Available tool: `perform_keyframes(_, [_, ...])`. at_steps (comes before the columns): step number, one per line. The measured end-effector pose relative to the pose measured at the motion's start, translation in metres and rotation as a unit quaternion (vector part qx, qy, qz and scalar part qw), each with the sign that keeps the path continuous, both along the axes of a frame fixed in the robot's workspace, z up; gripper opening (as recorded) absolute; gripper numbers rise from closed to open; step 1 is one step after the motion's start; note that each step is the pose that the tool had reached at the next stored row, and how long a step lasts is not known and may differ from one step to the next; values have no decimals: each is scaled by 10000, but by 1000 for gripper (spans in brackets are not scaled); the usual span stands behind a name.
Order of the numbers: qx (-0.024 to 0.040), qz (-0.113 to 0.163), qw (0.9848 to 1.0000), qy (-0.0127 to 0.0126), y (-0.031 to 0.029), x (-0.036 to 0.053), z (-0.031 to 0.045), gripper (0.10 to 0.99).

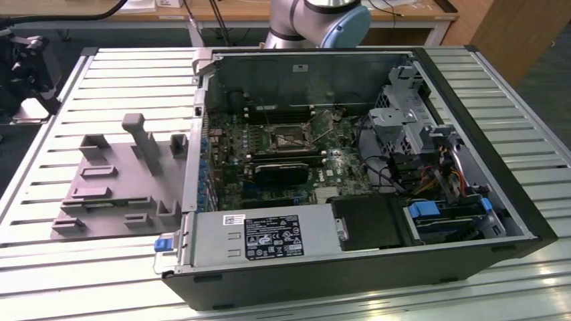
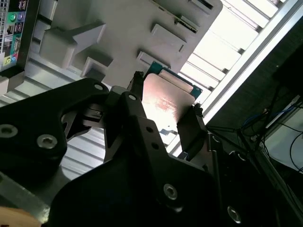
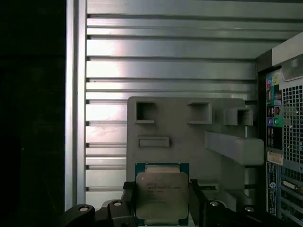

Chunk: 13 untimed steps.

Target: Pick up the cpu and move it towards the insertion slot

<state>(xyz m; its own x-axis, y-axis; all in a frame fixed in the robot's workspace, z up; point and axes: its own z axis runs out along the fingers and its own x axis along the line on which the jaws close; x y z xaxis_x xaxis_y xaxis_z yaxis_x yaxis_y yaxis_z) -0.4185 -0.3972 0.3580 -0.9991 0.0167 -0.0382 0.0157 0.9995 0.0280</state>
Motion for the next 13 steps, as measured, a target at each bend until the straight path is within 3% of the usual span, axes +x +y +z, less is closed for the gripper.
perform_keyframes(5, [0,0,10000,0,0,39,3,537])
perform_keyframes(13, [0,0,10000,1,0,253,3,537])
